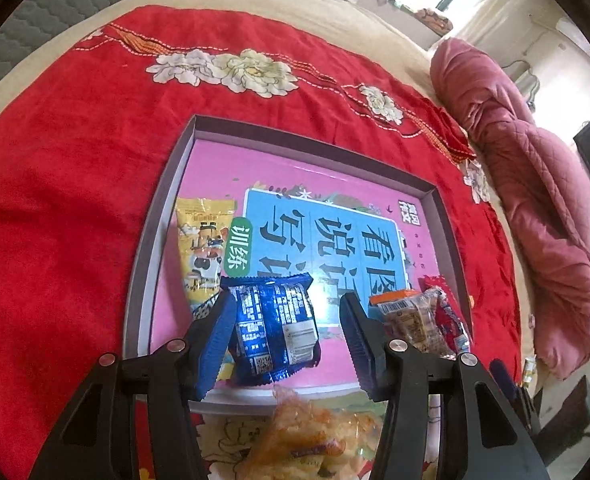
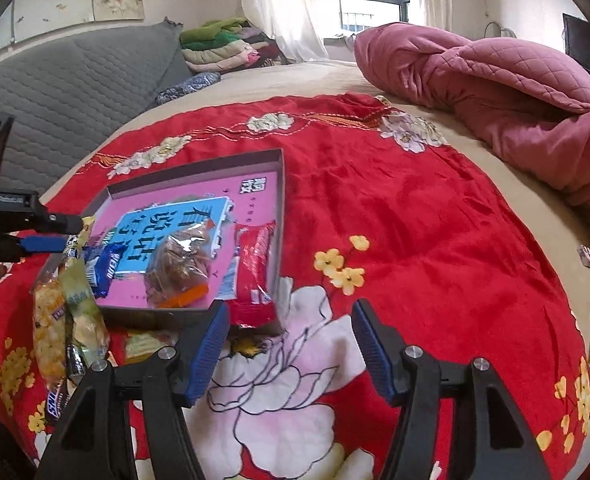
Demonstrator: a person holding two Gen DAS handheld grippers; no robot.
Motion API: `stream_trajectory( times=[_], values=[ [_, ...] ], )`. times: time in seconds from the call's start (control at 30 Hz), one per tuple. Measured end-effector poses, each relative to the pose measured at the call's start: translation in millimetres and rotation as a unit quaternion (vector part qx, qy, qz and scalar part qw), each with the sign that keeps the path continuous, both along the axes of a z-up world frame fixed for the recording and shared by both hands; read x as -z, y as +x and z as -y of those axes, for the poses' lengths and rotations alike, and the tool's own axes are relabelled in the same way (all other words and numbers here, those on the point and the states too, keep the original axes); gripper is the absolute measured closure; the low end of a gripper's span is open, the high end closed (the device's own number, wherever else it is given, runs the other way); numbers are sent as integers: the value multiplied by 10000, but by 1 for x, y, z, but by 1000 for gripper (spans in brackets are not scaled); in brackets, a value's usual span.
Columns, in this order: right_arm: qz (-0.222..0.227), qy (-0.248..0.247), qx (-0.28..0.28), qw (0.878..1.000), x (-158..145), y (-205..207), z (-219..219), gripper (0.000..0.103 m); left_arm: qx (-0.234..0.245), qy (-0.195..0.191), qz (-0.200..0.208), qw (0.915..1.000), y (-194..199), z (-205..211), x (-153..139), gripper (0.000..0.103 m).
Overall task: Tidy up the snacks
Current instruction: 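Move both tools back toward the remaining snack pile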
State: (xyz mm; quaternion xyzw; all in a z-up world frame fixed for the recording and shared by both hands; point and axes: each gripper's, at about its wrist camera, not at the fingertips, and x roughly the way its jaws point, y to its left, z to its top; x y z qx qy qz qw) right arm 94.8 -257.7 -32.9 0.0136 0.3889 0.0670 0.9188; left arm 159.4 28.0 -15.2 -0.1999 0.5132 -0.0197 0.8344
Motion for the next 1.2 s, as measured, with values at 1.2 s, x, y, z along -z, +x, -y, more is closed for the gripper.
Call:
stream_trajectory(
  times=[1.2],
  values=[
    [-77,-498,-135,9986,2,-12,-17,36,255,384,151,9988,-67,-10,-21,41]
  ],
)
